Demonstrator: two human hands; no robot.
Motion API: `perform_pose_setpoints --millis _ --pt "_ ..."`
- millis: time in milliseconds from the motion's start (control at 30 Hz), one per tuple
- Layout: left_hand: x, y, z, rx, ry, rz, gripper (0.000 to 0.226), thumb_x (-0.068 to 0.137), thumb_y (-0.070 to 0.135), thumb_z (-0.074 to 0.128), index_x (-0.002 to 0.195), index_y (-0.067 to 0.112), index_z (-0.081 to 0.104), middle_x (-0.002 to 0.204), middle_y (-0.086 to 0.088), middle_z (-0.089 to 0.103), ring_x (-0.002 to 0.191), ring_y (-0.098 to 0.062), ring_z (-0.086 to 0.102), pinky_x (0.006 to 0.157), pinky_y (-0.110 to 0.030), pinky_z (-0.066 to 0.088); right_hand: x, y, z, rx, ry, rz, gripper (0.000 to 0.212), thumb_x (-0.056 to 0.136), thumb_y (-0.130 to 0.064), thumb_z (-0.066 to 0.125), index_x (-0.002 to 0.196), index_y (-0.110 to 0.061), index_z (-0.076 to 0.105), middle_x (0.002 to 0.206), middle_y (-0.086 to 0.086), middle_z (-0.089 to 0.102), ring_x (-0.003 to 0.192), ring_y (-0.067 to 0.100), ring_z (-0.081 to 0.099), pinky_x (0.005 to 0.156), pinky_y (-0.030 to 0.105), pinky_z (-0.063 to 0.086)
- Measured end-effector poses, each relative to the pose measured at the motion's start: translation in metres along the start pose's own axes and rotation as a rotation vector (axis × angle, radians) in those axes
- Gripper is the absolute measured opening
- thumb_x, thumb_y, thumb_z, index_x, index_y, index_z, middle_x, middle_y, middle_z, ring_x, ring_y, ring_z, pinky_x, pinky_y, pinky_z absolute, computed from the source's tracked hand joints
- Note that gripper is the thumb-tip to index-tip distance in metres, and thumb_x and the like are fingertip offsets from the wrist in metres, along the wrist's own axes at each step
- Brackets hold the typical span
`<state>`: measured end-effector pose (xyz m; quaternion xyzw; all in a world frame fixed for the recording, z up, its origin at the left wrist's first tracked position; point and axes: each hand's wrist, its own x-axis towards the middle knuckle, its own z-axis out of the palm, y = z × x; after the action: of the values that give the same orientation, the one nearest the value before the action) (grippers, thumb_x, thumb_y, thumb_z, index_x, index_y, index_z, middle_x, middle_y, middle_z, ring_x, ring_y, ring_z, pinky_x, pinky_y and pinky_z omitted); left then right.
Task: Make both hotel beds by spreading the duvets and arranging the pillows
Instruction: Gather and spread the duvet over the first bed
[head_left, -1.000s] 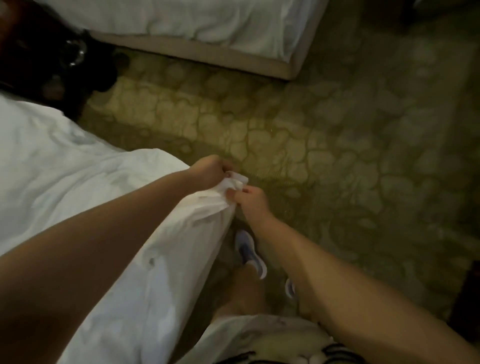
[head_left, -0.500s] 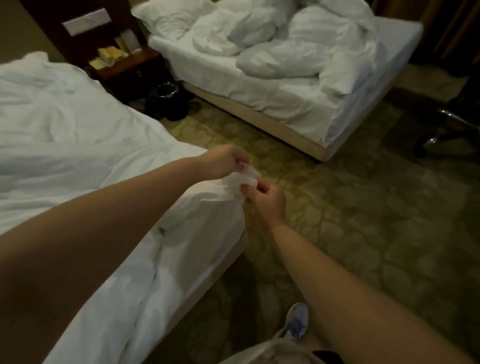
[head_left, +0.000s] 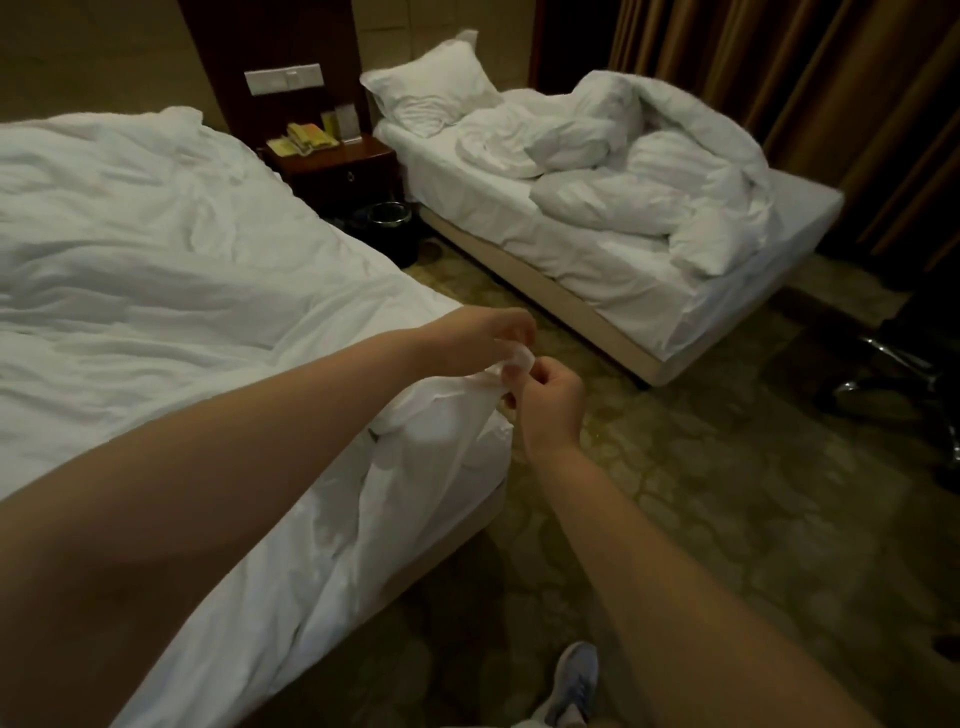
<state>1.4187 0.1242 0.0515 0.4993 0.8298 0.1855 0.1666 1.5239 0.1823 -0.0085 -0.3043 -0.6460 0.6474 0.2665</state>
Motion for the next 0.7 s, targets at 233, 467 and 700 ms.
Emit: perform_pose_setpoints --millis 233,467,700 --pt "-0.030 -0.016 -0.013 0.075 0.024 0.071 0.026 0.090 0.022 0.061 0.113 0.016 0.052 0.099 0.007 0.055 0.094 -0.012 0.055 0.074 -0.020 0.039 -0.019 0.000 0.012 -0.047 -0.025 -0.081 0.042 0.089 -0.020 0.068 0.054 -0.017 0.045 0.057 -0.001 0.046 0.057 0.014 0.041 0.057 0.028 0.041" --pt "-0.032 -0.023 -0.014 0.079 0.042 -0.017 0.021 0.089 0.014 0.059 0.110 0.011 0.059 0.107 -0.003 0.063 0.096 -0.015 0.056 0.076 -0.021 0.043 -0.019 -0.001 0.021 -0.068 -0.021 -0.119 0.043 0.085 -0.023 0.072 0.056 -0.011 0.041 0.055 0.001 0.044 0.055 0.012 0.040 0.054 0.024 0.042" --pt "-0.024 -0.031 -0.014 -0.048 0.152 -0.046 0.017 0.084 0.009 0.066 0.100 0.008 0.069 0.088 0.003 0.060 0.086 -0.012 0.053 0.070 -0.013 0.039 -0.016 0.007 0.020 -0.142 -0.015 -0.143 0.024 0.086 -0.030 0.069 0.074 -0.015 0.054 0.071 0.001 0.056 0.065 0.014 0.051 0.063 0.028 0.048"
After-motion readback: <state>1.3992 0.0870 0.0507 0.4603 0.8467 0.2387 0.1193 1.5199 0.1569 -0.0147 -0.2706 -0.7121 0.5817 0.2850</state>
